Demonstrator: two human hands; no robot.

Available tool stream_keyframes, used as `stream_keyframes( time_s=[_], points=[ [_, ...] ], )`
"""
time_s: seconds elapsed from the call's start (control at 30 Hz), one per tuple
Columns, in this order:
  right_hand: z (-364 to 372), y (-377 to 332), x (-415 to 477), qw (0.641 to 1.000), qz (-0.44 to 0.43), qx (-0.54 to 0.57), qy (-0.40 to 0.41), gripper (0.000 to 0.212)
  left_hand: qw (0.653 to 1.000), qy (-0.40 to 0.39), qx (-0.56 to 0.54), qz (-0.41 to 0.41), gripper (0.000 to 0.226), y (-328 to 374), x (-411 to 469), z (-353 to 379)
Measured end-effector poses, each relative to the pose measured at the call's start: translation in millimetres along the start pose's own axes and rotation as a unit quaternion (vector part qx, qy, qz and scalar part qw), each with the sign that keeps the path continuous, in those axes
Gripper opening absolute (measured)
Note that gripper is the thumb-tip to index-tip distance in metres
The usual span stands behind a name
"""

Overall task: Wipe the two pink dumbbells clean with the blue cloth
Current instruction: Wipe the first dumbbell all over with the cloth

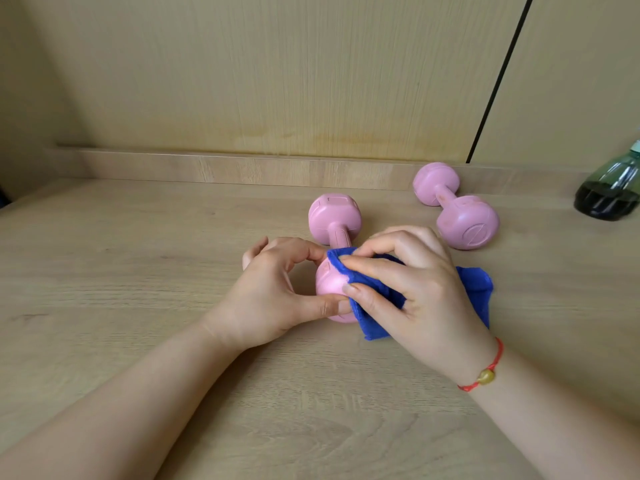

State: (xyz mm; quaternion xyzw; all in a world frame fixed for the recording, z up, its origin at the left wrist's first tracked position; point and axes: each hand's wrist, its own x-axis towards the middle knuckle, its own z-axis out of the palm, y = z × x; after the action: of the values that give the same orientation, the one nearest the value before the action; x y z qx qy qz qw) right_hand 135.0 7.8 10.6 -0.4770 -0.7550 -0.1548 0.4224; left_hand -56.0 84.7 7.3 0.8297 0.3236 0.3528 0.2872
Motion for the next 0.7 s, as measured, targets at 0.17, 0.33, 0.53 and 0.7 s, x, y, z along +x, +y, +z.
stream_keyframes(
  time_s=[0.17, 0.33, 0.53, 0.7],
  points=[
    [-6.5, 10.4, -8.2, 0.997, 0.035, -0.043, 0.048, 0.015, 1.0, 0.007, 0.023, 0.004, 0.051, -1.6, 1.0, -0.5],
    [0.9, 7.7, -2.8, 0.996, 0.083, -0.002, -0.027, 0.034, 1.0, 0.01, 0.009, 0.009, 0.05, -0.7, 1.9, 1.2],
    [4.0, -1.0, 0.9, 0.999, 0.004, 0.014, -0.032, 0.028, 1.0, 0.015, 0.018, 0.01, 0.051, 0.3, 0.8, 1.1],
    [-3.8, 0.8, -3.8, 0.999, -0.031, 0.006, 0.02, 0.014, 1.0, 0.024, 0.013, 0.007, 0.048, 0.0, 1.2, 1.4]
  ],
)
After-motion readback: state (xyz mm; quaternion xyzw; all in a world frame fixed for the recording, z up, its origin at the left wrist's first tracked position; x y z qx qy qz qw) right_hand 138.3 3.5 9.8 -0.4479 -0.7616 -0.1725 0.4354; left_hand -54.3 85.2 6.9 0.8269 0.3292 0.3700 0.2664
